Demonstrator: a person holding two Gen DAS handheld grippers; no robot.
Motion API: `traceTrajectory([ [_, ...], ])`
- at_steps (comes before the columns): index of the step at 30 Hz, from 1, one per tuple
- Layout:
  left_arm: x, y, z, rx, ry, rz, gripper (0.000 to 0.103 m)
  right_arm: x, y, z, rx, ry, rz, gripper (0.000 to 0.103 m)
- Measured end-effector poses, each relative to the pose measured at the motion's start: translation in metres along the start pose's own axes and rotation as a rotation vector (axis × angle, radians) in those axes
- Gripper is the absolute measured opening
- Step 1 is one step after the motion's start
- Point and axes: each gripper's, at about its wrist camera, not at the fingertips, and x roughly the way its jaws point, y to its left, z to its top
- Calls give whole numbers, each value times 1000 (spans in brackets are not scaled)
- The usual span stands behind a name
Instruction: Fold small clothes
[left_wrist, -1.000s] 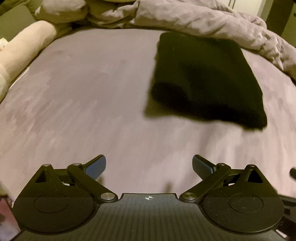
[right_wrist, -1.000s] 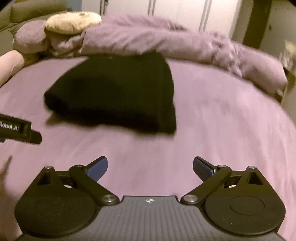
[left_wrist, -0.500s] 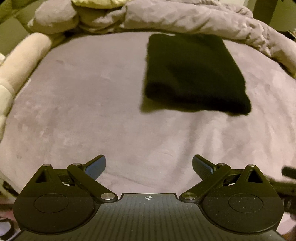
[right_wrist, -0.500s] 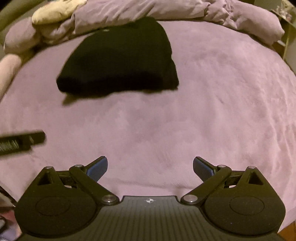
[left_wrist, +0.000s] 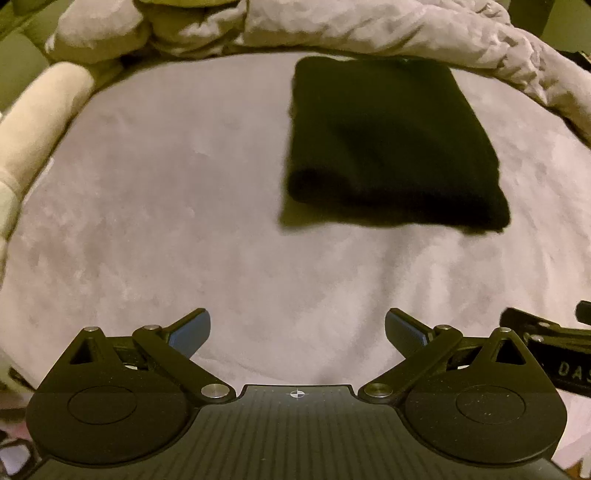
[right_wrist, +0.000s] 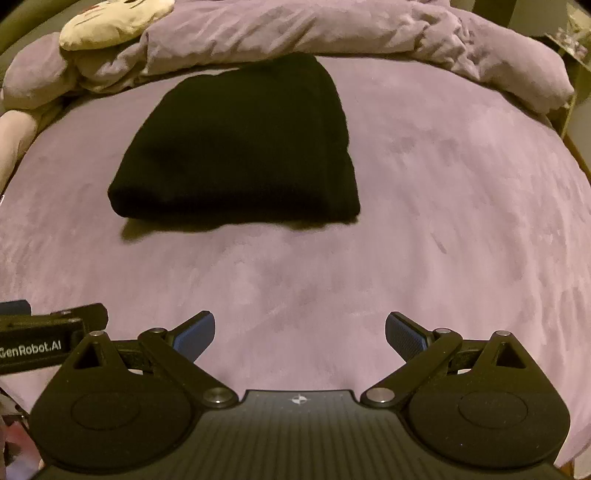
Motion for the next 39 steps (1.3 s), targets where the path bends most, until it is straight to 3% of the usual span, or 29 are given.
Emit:
traceTrajectory([
  [6, 6, -2, 6, -5, 17, -19, 103, 3, 4, 4, -27, -1, -32, 99],
  [39, 11, -8, 11, -1, 29, -23, 103, 12, 0, 5, -10, 31, -19, 99],
])
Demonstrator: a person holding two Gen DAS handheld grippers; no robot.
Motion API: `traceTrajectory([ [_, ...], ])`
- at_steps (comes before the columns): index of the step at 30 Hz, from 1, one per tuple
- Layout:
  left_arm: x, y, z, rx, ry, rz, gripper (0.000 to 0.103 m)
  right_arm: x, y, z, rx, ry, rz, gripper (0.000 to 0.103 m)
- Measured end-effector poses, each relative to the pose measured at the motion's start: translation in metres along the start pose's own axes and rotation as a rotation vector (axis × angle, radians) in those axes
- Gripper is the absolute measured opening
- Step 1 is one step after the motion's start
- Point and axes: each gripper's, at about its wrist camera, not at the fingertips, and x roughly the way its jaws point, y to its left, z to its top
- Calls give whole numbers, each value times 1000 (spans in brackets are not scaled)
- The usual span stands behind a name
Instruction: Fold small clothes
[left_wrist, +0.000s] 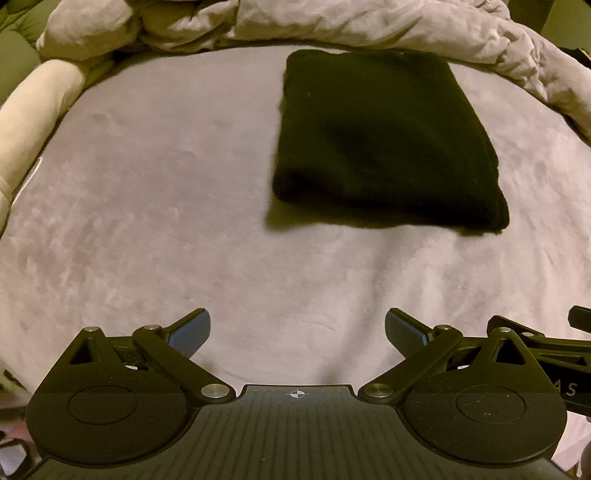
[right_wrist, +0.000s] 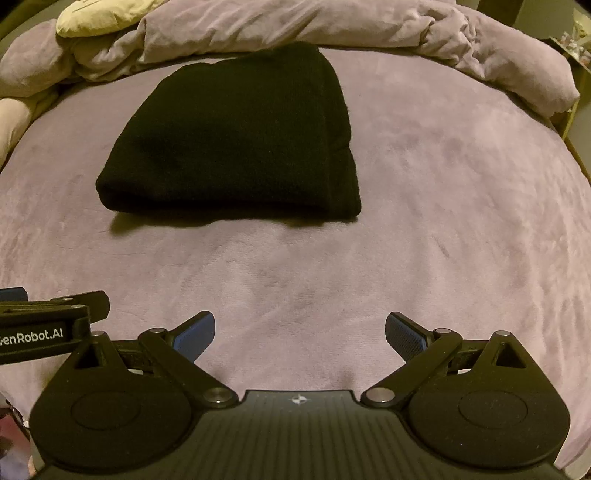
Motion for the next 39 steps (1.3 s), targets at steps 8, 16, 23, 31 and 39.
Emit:
traceTrajectory([
  [8, -1, -2, -1, -3, -4, 4, 103, 0, -1, 0, 3, 0, 3, 99],
  [16, -1, 0, 0, -5, -4, -1, 103, 0, -1, -2, 5, -3, 3, 99],
  [23, -1, 1, 0, -6, -6, -4, 103, -1, 0, -3, 10, -10, 5, 99],
  [31, -2, 0, 0, -10, -9, -5, 103, -3, -1, -3, 8, -11, 7, 99],
  [39, -2, 1, 0, -6, -12, -4, 103, -5, -1, -4, 8, -18, 9, 99],
])
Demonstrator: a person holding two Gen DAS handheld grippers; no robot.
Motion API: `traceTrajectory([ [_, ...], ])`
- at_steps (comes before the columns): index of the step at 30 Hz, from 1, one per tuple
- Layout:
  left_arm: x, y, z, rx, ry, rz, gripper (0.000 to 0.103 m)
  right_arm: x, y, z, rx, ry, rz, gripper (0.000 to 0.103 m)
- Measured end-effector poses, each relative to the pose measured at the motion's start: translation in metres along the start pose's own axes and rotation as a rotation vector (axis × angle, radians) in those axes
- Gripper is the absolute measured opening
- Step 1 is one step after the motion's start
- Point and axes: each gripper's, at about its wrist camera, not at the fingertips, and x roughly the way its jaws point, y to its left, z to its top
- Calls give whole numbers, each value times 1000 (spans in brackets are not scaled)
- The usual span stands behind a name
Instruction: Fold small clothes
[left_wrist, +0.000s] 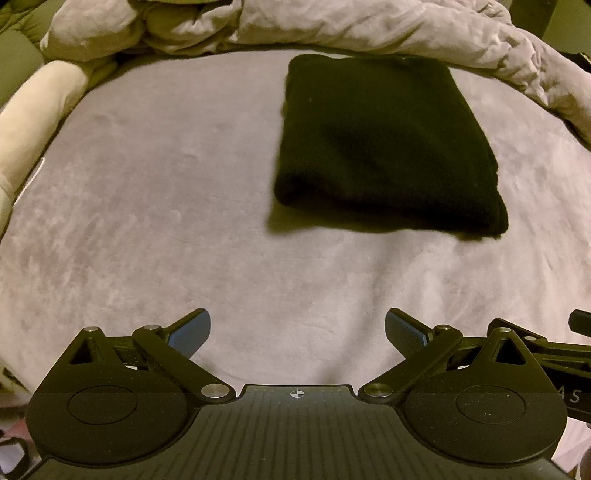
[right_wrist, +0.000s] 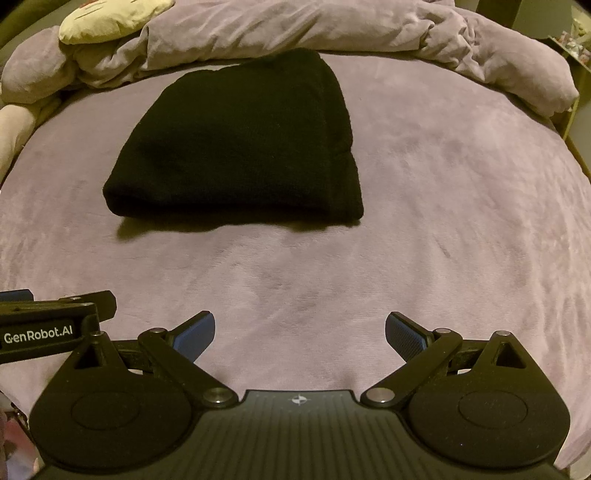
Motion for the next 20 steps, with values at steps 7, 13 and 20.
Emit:
traceTrajectory([
  [7, -1, -2, 0, 6, 0, 10, 103, -2, 1, 0, -1, -3, 2, 99],
  [13, -2, -4, -1, 10, -7, 10, 103, -4, 2, 0, 1, -4, -2, 99],
  [20, -1, -2, -2, 16, -5, 3, 103, -4, 2, 0, 3, -3, -2, 99],
])
